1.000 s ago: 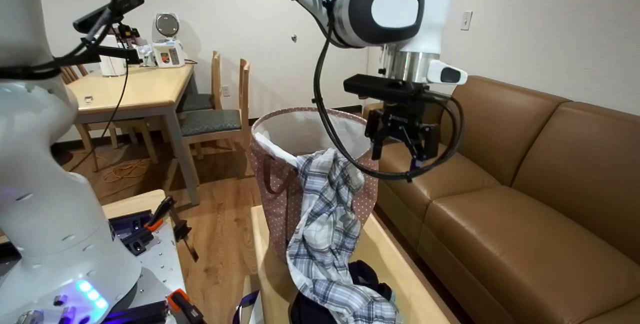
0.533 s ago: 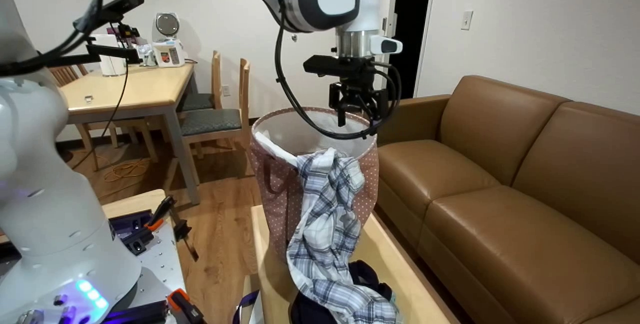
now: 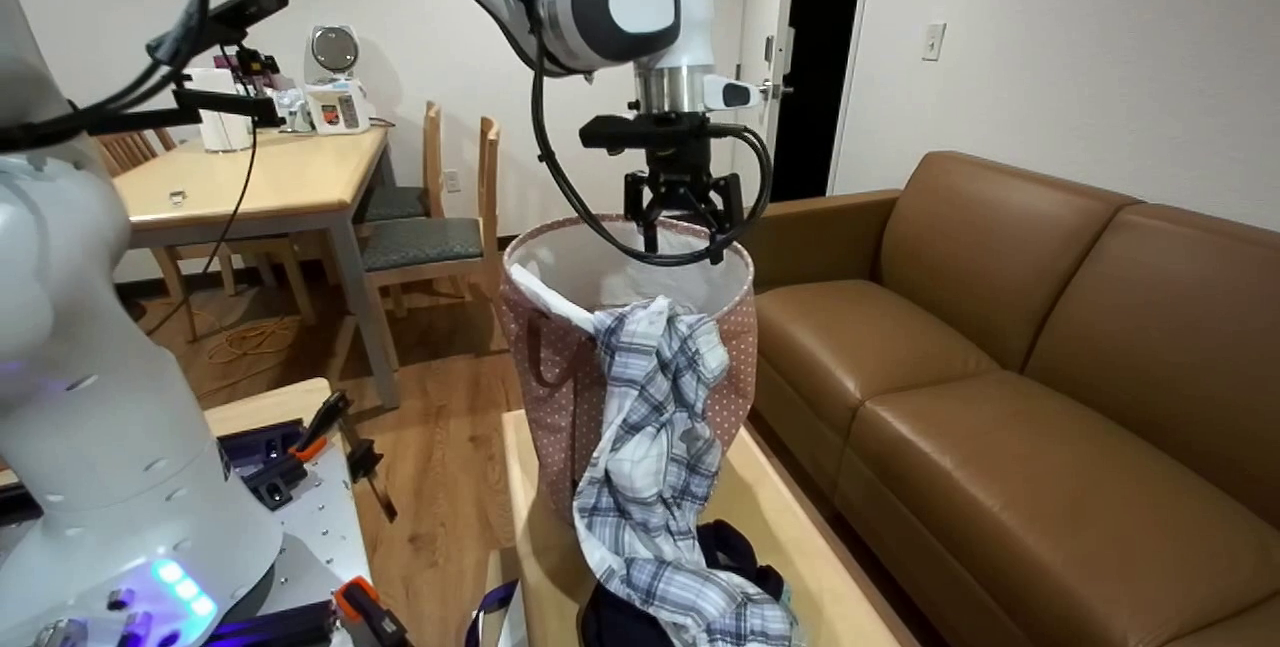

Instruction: Remove the shirt from the laundry bag

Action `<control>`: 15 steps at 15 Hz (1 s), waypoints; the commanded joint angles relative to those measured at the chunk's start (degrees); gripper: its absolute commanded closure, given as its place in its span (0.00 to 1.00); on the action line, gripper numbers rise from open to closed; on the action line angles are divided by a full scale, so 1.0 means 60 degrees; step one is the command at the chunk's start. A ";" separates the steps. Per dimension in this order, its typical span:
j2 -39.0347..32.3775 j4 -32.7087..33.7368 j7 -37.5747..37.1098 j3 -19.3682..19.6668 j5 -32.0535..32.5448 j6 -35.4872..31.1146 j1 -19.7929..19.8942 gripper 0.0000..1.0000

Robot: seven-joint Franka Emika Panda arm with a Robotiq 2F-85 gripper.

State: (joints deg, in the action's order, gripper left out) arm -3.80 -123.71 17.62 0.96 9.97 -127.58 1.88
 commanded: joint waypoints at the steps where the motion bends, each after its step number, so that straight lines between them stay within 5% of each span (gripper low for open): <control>1: -0.0475 0.0444 0.0243 -0.0515 0.0659 0.0638 -0.0594 0.00; 7: -0.1810 0.1262 0.0582 -0.1136 0.1881 0.1723 -0.1469 0.00; 15: -0.4904 0.3286 0.1045 -0.0785 0.4133 0.3178 -0.1724 0.00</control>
State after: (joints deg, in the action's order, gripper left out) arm -26.93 -110.48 20.78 -4.54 31.36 -112.19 -7.81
